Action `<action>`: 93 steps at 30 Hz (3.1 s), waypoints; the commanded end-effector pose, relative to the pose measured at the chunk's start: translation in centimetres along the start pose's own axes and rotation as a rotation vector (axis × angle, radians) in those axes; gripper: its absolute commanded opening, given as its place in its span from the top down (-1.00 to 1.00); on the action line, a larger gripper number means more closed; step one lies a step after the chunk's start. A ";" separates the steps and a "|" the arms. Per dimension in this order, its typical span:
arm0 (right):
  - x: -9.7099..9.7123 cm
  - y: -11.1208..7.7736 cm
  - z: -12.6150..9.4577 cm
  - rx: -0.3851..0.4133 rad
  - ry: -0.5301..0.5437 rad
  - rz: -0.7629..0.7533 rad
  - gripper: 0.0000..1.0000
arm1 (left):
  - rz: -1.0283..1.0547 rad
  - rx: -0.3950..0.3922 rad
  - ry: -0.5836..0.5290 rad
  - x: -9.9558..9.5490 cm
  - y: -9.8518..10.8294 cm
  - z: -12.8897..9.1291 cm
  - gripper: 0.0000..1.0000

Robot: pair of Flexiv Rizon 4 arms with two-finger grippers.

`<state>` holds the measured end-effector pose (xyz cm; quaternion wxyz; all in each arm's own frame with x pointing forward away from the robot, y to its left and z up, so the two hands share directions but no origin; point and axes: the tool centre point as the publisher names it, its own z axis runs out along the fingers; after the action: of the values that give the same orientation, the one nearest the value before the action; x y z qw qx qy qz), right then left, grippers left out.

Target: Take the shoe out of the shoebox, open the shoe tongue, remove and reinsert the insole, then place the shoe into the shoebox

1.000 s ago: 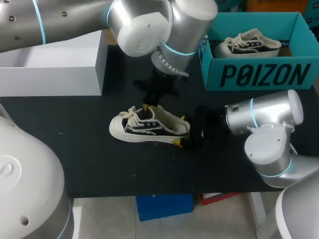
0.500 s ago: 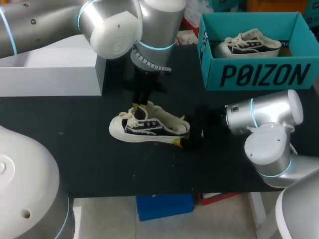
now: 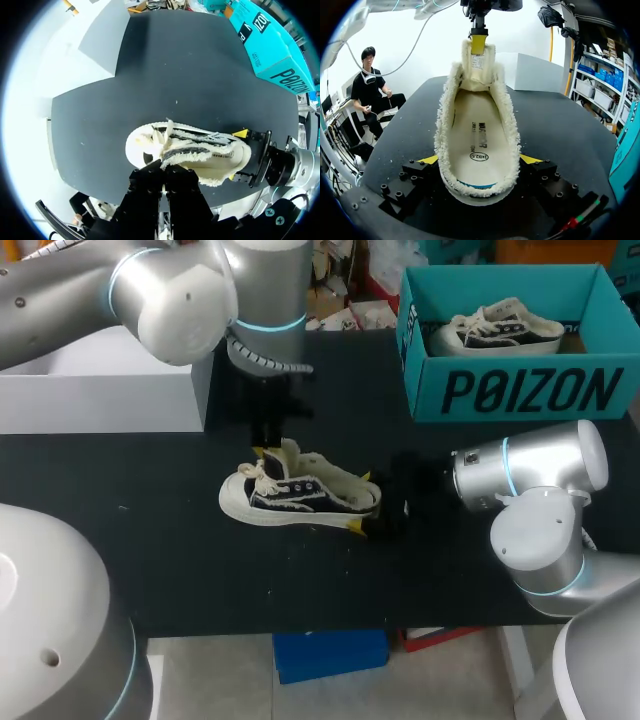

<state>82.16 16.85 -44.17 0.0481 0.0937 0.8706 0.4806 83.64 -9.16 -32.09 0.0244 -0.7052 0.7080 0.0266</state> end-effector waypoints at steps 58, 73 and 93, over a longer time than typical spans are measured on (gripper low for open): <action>0.1 -0.1 0.2 0.002 -0.002 0.001 1.00 | 0.928 -0.162 0.132 3.2 -0.2 -6.1 -1.00; 0.1 -0.1 0.2 0.002 -0.002 0.001 1.00 | 1.579 -0.327 0.124 4.3 -0.9 -7.1 -1.00; 0.1 -0.1 0.2 0.002 -0.002 0.001 1.00 | 1.571 -0.253 0.132 4.5 -0.8 -7.8 1.00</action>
<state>82.18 16.91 -44.18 0.0480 0.0936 0.8706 0.4806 84.59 -13.95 -25.19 -0.1331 0.0048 0.9881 0.0776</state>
